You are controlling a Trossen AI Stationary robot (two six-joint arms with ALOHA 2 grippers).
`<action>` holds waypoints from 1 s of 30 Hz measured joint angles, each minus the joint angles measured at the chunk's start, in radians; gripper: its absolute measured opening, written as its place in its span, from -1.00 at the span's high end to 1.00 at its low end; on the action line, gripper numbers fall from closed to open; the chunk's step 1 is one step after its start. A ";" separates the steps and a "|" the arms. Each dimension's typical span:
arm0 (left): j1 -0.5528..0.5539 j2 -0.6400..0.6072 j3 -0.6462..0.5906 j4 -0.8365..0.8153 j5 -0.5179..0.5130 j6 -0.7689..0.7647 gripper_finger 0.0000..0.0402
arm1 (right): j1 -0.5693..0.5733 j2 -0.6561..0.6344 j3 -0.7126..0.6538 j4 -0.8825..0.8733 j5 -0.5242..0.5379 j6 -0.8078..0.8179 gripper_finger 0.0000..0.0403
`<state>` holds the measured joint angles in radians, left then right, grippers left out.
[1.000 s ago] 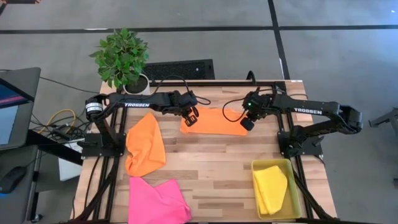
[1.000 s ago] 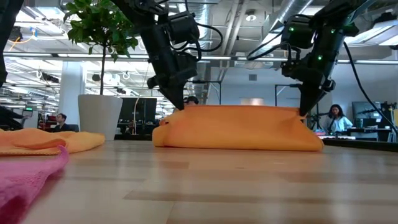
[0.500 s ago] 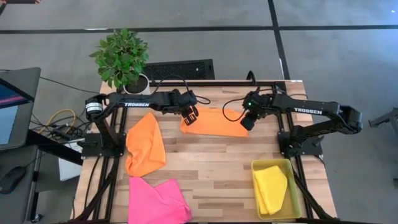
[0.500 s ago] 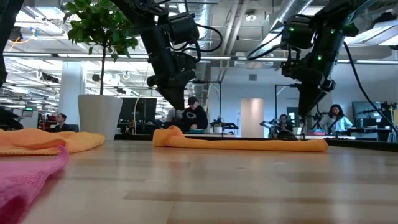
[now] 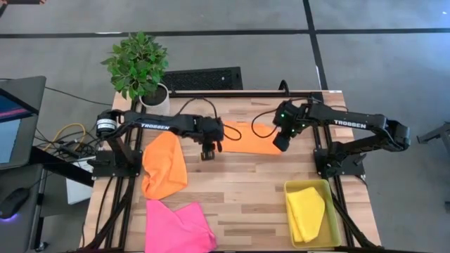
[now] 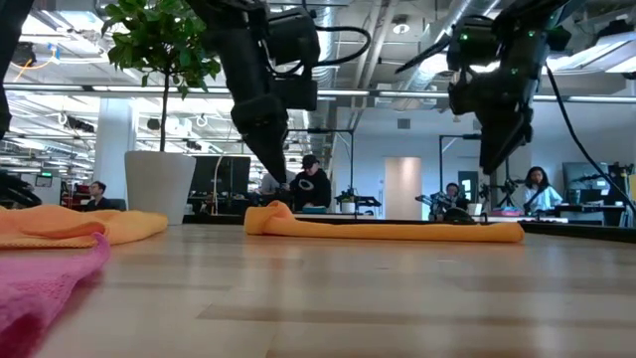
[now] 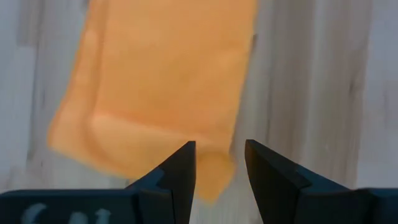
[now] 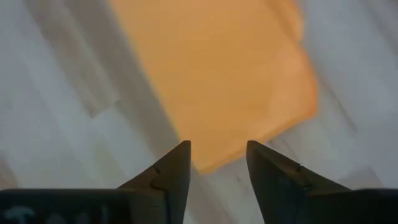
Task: Fold microfiber towels
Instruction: Fold the top right orange cloth
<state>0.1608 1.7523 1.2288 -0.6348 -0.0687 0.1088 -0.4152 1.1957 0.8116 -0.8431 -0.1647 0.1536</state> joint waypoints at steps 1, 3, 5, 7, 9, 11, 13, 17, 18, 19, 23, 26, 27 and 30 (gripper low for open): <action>-0.012 0.000 -0.022 0.041 -0.002 0.015 0.35 | 0.004 0.000 0.000 0.000 -0.012 -0.004 0.13; -0.033 0.000 -0.063 0.102 -0.006 0.036 0.35 | 0.012 0.000 0.000 0.003 -0.017 -0.005 0.14; -0.055 0.000 -0.094 0.149 -0.006 0.043 0.35 | 0.020 0.000 0.000 0.005 -0.018 -0.005 0.15; -0.076 0.000 -0.119 0.174 -0.018 0.044 0.35 | 0.031 0.000 0.000 0.006 -0.021 -0.014 0.17; -0.094 0.000 -0.128 0.174 -0.059 0.039 0.35 | 0.051 0.001 0.000 0.008 -0.021 -0.062 0.18; -0.109 0.000 -0.133 0.180 -0.096 0.037 0.35 | 0.080 0.006 -0.004 0.021 -0.020 -0.154 0.19; -0.116 0.000 -0.139 0.178 -0.121 0.037 0.35 | 0.110 0.008 -0.034 0.053 -0.020 -0.248 0.20; -0.117 0.000 -0.159 0.187 -0.167 0.027 0.35 | 0.156 0.009 -0.094 0.145 -0.018 -0.330 0.23; -0.117 0.000 -0.167 0.186 -0.178 0.021 0.35 | 0.163 0.009 -0.109 0.173 -0.018 -0.337 0.24; -0.116 0.000 -0.174 0.185 -0.182 0.018 0.35 | 0.169 0.010 -0.125 0.196 -0.018 -0.343 0.25; -0.115 0.000 -0.204 0.190 -0.188 0.012 0.35 | 0.193 0.017 -0.177 0.280 -0.017 -0.348 0.27; -0.114 0.000 -0.220 0.206 -0.234 0.008 0.35 | 0.200 0.021 -0.208 0.295 -0.017 -0.347 0.29; -0.114 0.000 -0.226 0.208 -0.249 0.005 0.35 | 0.199 0.025 -0.212 0.307 -0.017 -0.346 0.29; -0.113 0.000 -0.236 0.218 -0.278 0.001 0.35 | 0.198 0.038 -0.216 0.302 0.002 -0.340 0.31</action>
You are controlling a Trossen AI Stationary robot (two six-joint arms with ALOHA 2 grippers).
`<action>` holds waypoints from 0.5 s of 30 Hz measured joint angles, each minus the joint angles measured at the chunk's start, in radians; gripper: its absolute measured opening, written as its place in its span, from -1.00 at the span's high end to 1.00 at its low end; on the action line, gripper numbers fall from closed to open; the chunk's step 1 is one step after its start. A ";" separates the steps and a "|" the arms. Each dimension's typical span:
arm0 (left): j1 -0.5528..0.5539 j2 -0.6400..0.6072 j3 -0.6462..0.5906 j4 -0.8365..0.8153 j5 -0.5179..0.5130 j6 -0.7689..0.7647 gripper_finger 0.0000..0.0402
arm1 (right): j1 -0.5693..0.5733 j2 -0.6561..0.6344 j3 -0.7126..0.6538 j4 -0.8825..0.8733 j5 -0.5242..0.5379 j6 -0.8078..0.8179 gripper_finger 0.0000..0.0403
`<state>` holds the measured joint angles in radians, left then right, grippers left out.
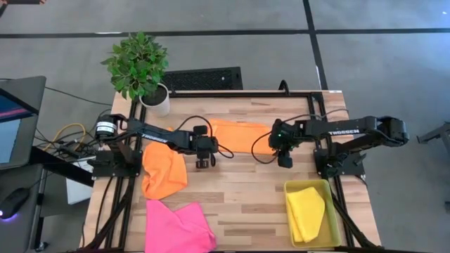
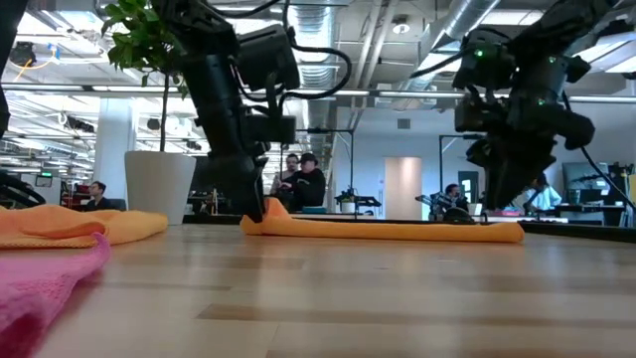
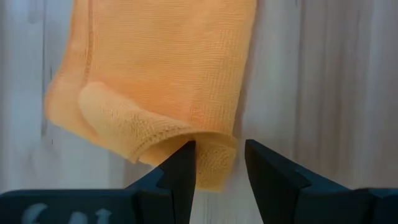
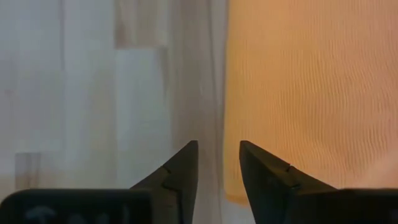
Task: Fold microfiber towels
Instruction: Fold the top right orange cloth
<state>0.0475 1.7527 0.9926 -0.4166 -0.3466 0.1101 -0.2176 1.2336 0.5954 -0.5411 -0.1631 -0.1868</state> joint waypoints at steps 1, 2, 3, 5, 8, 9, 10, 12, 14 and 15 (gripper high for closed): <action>0.001 0.000 -0.004 0.006 0.000 0.000 0.35 | 0.000 0.000 0.000 0.001 0.014 0.000 0.32; 0.002 0.000 -0.011 0.017 -0.001 0.000 0.35 | 0.000 0.006 0.001 0.011 0.028 -0.004 0.33; 0.001 0.000 -0.017 0.024 -0.001 -0.003 0.35 | 0.000 0.018 0.001 0.016 0.038 -0.005 0.33; 0.006 0.000 -0.024 0.024 -0.008 -0.026 0.35 | 0.000 0.030 0.000 0.008 0.042 0.000 0.34; 0.019 0.000 -0.029 -0.013 -0.022 -0.092 0.35 | 0.002 0.059 0.001 0.011 0.041 0.002 0.34; 0.023 0.000 -0.030 -0.032 -0.030 -0.114 0.35 | 0.002 0.068 0.001 0.012 0.041 0.002 0.34; 0.028 0.000 -0.030 -0.045 -0.038 -0.132 0.35 | 0.003 0.076 0.001 0.014 0.041 0.002 0.34; 0.035 0.000 -0.030 -0.056 -0.046 -0.155 0.35 | 0.002 0.096 0.001 0.015 0.041 0.000 0.34; 0.042 0.000 -0.030 -0.060 -0.043 -0.157 0.35 | 0.000 0.115 0.001 0.016 0.041 -0.005 0.34; 0.044 0.000 -0.028 -0.063 -0.037 -0.156 0.35 | 0.000 0.126 0.001 0.016 0.041 -0.006 0.34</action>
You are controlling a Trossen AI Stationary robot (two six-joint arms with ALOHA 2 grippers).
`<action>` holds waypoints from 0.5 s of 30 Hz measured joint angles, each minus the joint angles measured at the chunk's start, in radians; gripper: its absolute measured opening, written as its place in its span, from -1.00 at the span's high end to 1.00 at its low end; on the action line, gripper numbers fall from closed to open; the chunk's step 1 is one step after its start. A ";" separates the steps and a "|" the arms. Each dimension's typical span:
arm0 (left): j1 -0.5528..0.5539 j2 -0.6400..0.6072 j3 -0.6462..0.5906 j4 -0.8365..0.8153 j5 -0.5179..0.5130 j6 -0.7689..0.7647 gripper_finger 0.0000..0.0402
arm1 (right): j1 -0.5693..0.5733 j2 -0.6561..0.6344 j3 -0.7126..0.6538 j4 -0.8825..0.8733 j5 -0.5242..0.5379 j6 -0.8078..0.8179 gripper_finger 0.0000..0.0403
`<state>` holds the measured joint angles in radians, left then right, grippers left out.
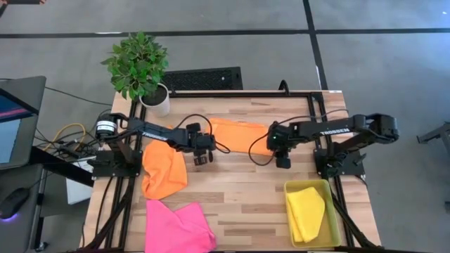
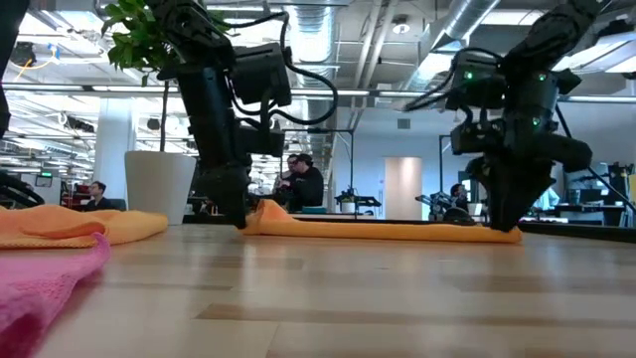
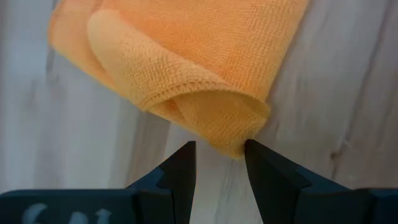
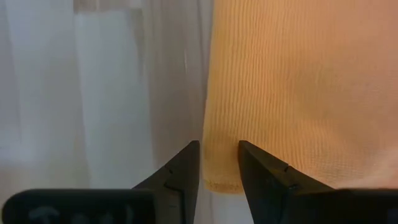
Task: Fold microfiber towels
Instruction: Fold the top right orange cloth
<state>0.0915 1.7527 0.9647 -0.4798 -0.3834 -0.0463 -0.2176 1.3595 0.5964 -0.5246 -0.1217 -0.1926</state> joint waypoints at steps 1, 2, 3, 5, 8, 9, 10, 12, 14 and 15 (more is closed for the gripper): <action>0.001 0.000 0.003 -0.001 0.011 -0.001 0.35 | 0.000 0.010 0.000 -0.001 0.000 0.000 0.34; 0.001 0.000 0.008 -0.001 0.018 -0.002 0.35 | 0.000 0.020 0.000 0.002 0.000 0.000 0.34; 0.001 0.000 0.014 -0.001 0.024 -0.003 0.35 | 0.000 0.029 0.000 0.004 0.000 0.000 0.34; 0.002 0.000 0.030 -0.004 0.036 -0.003 0.35 | 0.002 0.044 0.000 0.005 0.000 0.000 0.34; 0.002 0.000 0.053 -0.004 0.058 -0.004 0.35 | 0.001 0.063 0.003 0.010 0.000 -0.002 0.34; 0.002 0.000 0.060 -0.004 0.065 -0.004 0.35 | 0.001 0.066 0.004 0.010 0.000 -0.002 0.34; 0.002 0.000 0.068 -0.010 0.066 -0.006 0.35 | 0.001 0.066 0.004 0.010 0.000 -0.003 0.34; 0.002 0.000 0.091 -0.036 0.066 -0.014 0.35 | 0.001 0.067 0.004 0.013 0.000 -0.002 0.34; 0.002 -0.001 0.111 -0.059 0.066 -0.019 0.35 | 0.002 0.066 0.003 0.021 0.000 -0.001 0.34; 0.002 -0.001 0.118 -0.065 0.066 -0.023 0.35 | 0.002 0.066 0.003 0.021 0.000 -0.001 0.34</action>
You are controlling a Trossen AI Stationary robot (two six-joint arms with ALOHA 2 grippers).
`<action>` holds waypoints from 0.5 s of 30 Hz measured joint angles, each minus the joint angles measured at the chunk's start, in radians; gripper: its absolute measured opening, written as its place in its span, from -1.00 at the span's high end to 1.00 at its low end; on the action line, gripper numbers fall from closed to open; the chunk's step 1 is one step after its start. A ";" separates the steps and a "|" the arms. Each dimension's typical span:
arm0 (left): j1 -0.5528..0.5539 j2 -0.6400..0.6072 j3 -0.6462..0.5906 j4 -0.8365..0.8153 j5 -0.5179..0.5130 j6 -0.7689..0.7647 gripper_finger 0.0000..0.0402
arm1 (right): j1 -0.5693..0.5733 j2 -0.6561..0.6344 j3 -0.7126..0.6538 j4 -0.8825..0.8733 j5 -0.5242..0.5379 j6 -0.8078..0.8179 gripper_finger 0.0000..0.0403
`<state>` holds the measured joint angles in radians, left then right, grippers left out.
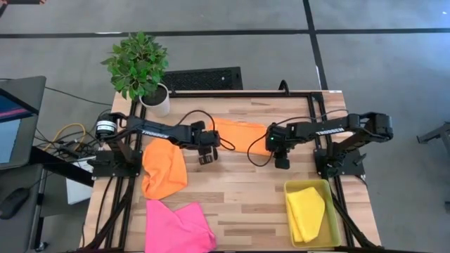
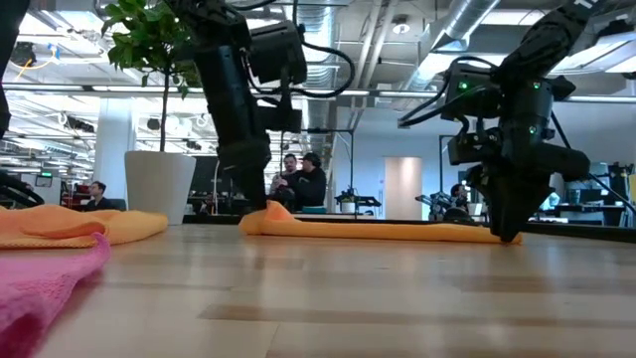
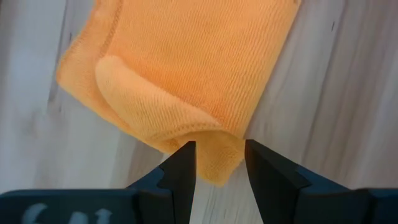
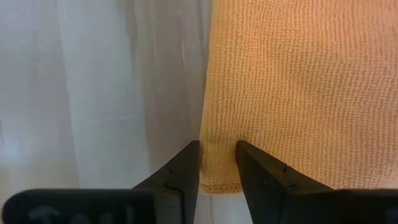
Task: Fold microfiber towels
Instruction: Fold the top right orange cloth
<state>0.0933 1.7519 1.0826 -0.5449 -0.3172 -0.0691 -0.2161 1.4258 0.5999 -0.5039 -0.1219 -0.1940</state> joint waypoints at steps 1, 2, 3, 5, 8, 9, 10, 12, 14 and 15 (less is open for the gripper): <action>-0.001 0.000 0.006 0.001 0.000 -0.004 0.35 | 0.000 0.000 0.000 0.000 0.002 0.001 0.34; -0.001 0.000 0.011 0.001 0.000 -0.005 0.35 | 0.000 0.000 0.000 0.000 0.009 0.002 0.35; -0.002 0.000 0.016 0.001 0.000 -0.005 0.35 | 0.000 0.000 -0.001 0.000 0.021 0.002 0.36; -0.002 0.000 0.020 0.002 0.000 -0.006 0.35 | 0.001 0.001 -0.001 0.000 0.042 0.002 0.39; -0.002 0.000 0.020 0.001 0.001 -0.007 0.35 | 0.000 0.002 -0.001 0.002 0.065 0.002 0.46; -0.002 0.000 0.020 0.001 0.001 -0.007 0.35 | 0.000 0.002 -0.001 0.002 0.069 0.002 0.50; -0.002 0.000 0.020 0.001 0.001 -0.007 0.35 | 0.000 0.002 -0.001 0.001 0.071 0.002 0.55; -0.002 0.000 0.020 0.001 0.001 -0.007 0.35 | 0.000 0.002 -0.001 0.001 0.073 0.002 0.66; -0.002 0.000 0.020 0.001 0.001 -0.007 0.35 | 0.000 0.001 0.001 -0.004 0.075 0.002 0.83; -0.002 0.000 0.020 0.001 0.001 -0.007 0.35 | 0.000 0.000 0.006 -0.017 0.073 0.002 0.90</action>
<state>0.0914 1.7519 1.1030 -0.5442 -0.3161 -0.0757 -0.2165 1.4255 0.6060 -0.5206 -0.0485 -0.1918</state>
